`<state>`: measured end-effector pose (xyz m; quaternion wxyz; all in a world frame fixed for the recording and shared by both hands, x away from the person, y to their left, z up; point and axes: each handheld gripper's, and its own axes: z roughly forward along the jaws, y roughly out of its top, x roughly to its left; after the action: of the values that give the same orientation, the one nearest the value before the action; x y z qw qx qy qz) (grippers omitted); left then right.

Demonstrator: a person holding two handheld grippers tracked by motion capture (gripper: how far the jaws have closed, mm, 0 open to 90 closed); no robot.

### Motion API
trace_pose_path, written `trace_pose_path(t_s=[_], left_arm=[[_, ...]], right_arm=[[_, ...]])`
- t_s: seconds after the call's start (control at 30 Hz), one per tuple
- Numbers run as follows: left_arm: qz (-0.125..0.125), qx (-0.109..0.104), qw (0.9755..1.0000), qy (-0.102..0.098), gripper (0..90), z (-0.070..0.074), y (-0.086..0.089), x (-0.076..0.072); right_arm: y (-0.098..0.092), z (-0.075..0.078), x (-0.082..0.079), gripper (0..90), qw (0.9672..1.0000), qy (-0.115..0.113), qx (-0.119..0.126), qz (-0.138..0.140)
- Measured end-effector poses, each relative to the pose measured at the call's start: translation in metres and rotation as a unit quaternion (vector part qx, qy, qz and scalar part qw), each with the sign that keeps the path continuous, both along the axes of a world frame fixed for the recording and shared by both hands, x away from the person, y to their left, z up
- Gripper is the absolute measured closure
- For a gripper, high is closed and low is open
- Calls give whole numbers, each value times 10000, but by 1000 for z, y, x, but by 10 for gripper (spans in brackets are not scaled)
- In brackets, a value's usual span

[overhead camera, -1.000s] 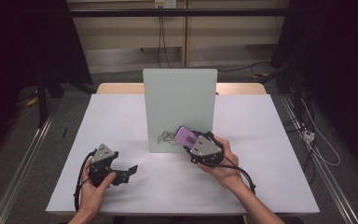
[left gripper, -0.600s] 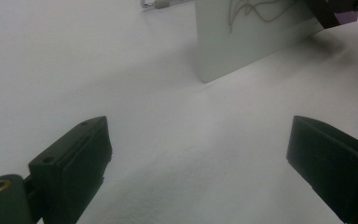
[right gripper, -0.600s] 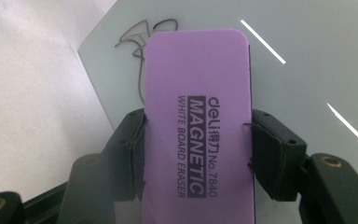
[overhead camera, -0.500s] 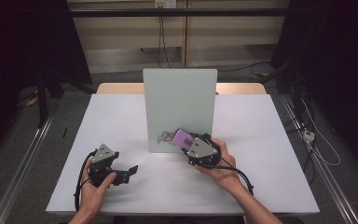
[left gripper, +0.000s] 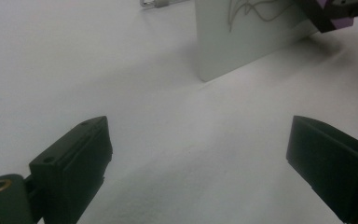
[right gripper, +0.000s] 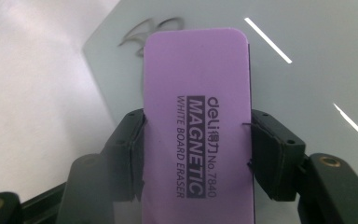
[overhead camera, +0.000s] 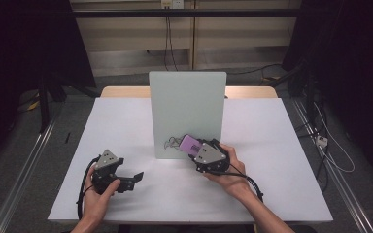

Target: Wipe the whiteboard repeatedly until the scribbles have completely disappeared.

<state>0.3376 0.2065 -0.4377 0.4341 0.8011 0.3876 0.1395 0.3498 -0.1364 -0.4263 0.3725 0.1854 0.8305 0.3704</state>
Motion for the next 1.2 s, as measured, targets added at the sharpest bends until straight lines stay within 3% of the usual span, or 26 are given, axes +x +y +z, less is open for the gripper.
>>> trace_pose_path(t_s=[0.13, 0.3, 0.4, 0.87, 1.2], left_arm=[[28, -32, 10000, 17, 66, 0, 1, 1], [23, -14, 10000, 18, 67, 0, 0, 0], [20, -42, 10000, 23, 67, -1, -1, 0], [-23, 5, 10000, 31, 67, -2, -3, 1], [21, 41, 10000, 45, 67, -2, -2, 2]], right_arm=[[-18, 15, 3, 423, 9993, -154, 244, -244], [-28, 22, 4, 423, 9985, -263, 331, -361], [-26, 20, 4, 423, 9985, -306, 283, -363], [-4, -3, 1, 422, 10000, -45, 22, 15], [7, -7, 2, 422, 9998, 104, -17, 153]])
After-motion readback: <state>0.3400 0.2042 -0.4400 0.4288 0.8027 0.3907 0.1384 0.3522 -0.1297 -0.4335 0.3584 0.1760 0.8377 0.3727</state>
